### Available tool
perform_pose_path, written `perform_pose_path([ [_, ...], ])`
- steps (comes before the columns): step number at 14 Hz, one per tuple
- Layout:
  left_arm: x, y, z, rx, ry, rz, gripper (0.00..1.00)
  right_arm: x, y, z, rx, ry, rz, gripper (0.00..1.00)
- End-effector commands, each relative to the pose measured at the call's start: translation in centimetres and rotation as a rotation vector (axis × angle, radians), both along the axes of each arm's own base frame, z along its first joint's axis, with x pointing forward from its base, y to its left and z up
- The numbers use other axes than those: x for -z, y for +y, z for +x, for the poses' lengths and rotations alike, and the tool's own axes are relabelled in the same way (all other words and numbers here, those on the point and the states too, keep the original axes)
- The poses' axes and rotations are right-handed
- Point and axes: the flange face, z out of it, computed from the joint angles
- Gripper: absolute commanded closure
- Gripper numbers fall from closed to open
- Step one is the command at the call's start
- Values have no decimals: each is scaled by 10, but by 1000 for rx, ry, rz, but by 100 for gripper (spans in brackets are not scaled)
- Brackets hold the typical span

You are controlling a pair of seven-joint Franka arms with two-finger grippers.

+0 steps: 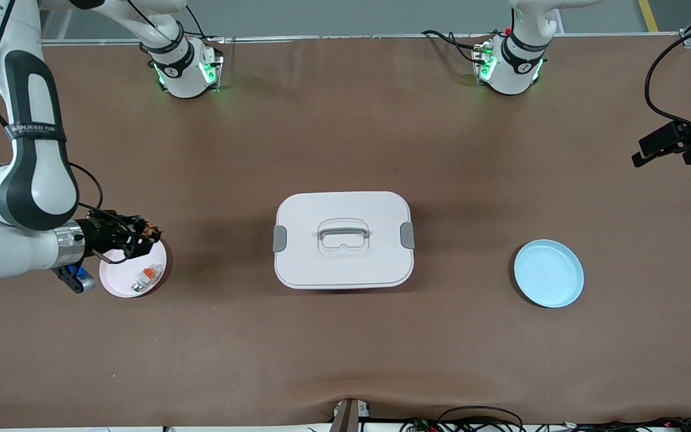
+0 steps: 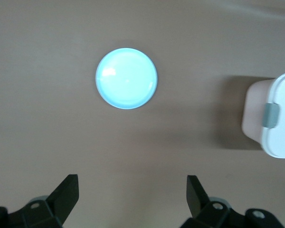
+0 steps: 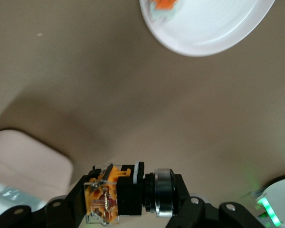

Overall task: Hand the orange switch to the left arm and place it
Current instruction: 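Lift the switch with the right gripper while the left gripper approaches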

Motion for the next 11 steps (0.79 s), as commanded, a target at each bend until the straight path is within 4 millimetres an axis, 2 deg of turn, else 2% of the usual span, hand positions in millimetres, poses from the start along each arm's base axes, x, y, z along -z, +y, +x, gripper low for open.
perform_pose_path([
  [1,-7,-9,-1,2,4,-90,0,-27,39,6,163,51,62,100],
  [5,-4,-29,-16,49,100,-137,0,-56,109,10,328,110,79,100],
  [8,8,-48,-19,61,149,-258,0,-73,141,13,444,138,128,100],
  [11,5,-60,-18,52,147,-376,0,-89,176,12,523,144,136,100],
])
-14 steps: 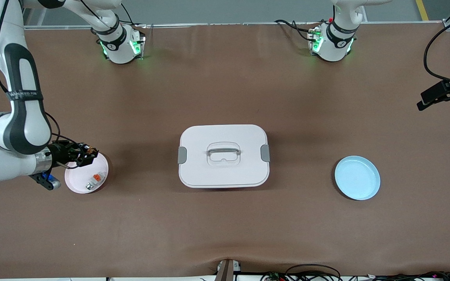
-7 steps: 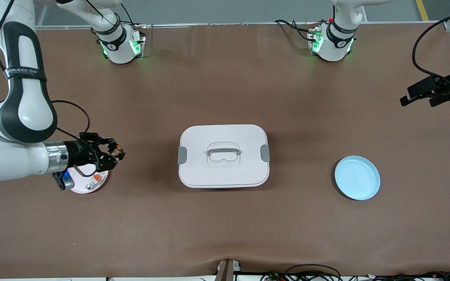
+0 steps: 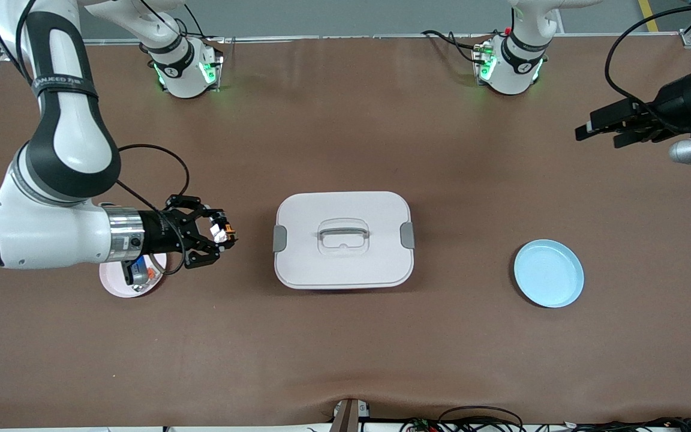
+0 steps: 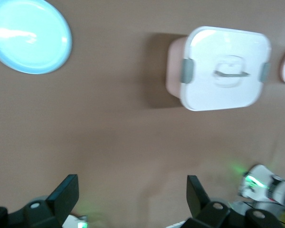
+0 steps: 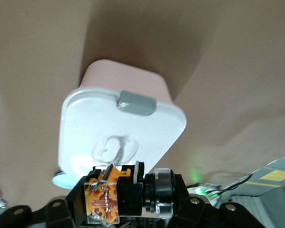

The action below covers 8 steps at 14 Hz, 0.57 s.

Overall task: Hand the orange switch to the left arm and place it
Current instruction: 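Lift the switch with the right gripper while the left gripper approaches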

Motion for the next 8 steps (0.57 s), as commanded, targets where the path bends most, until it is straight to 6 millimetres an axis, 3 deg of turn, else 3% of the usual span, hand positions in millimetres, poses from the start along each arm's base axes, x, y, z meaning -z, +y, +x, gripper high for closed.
perform_pose_path([
  [1,-5,-7,-1,-50,12,-78,0,-23,35,0,75,9,23,100],
  [8,7,-75,9,-258,-66,-233,0,-51,140,-19,244,15,74,100],
])
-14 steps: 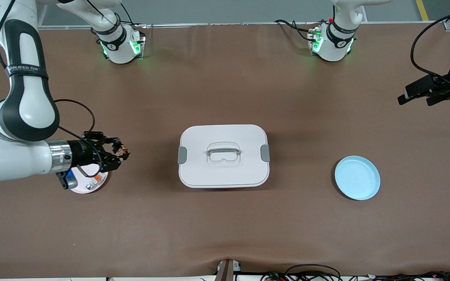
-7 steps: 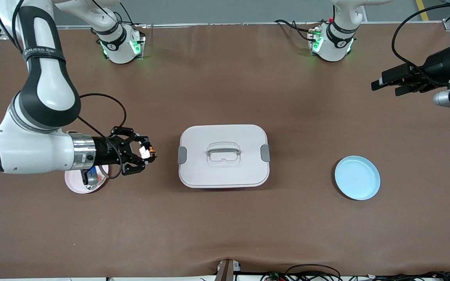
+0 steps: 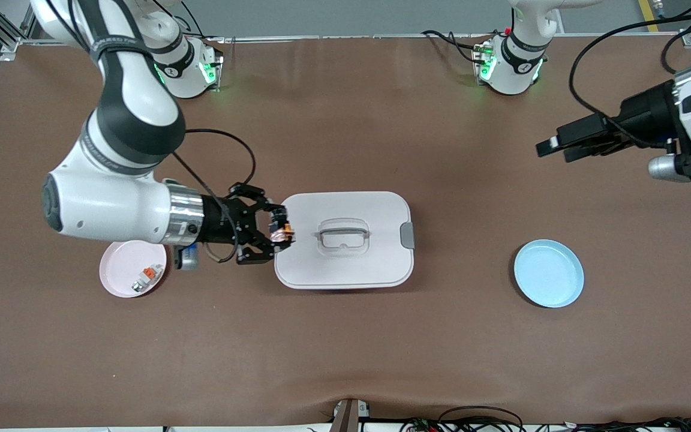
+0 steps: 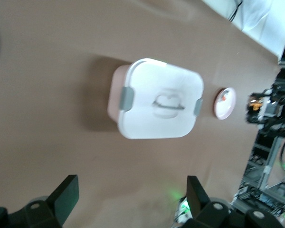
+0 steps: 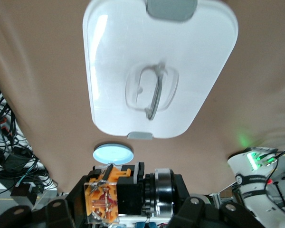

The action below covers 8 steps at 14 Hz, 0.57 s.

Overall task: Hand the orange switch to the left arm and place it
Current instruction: 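Lift the switch with the right gripper while the left gripper approaches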

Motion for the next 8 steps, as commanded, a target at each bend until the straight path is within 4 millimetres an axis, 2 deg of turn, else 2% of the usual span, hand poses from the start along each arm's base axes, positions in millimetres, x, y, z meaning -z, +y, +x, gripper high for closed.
perform_pose_path([
  [1,-1,-26,-10,-74,-28,-43,0,-11,34,-9,55,17,26,100],
  [3,1,-44,-10,-114,-26,-47,0,-13,59,-17,95,27,29,100],
  [8,8,-83,-12,-132,-41,-102,0,-29,100,-27,152,40,54,100],
])
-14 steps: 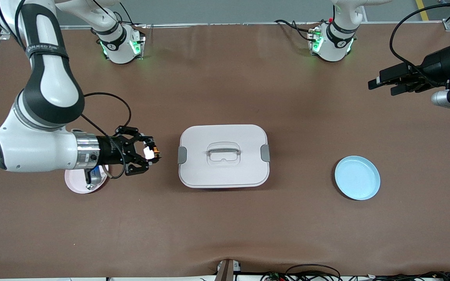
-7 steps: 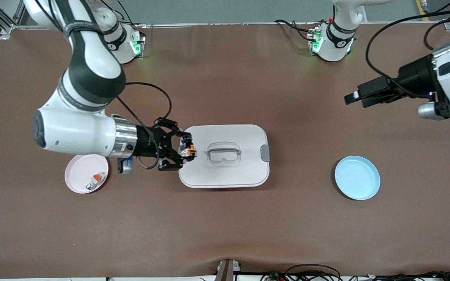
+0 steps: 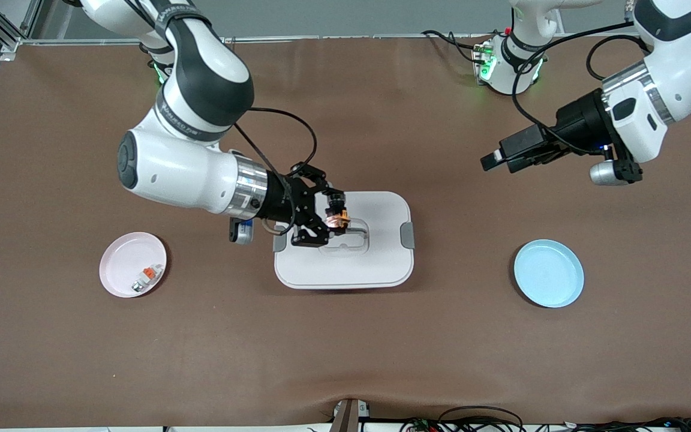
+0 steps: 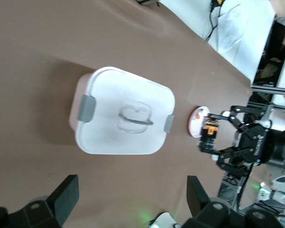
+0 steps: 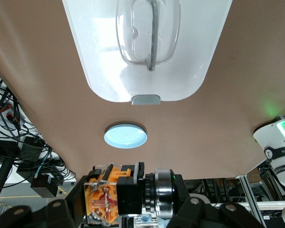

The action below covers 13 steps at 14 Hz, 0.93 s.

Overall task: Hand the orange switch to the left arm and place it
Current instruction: 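Lift the switch with the right gripper while the left gripper approaches, then carry the switch above the box toward the left gripper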

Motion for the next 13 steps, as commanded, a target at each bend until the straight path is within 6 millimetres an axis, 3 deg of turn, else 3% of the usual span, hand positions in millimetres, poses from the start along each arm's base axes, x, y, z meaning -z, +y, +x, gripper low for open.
perform_pose_path([
  [1,-1,-22,-9,-17,-19,-30,0,-10,19,3,28,25,29,100],
  [5,4,-62,-23,54,-12,-29,0,-28,40,-9,44,41,45,100],
  [11,8,-104,-32,82,-23,-42,0,-33,71,-30,34,64,52,100],
  [13,8,-107,-33,79,-22,-45,0,-33,79,-37,37,84,50,100],
])
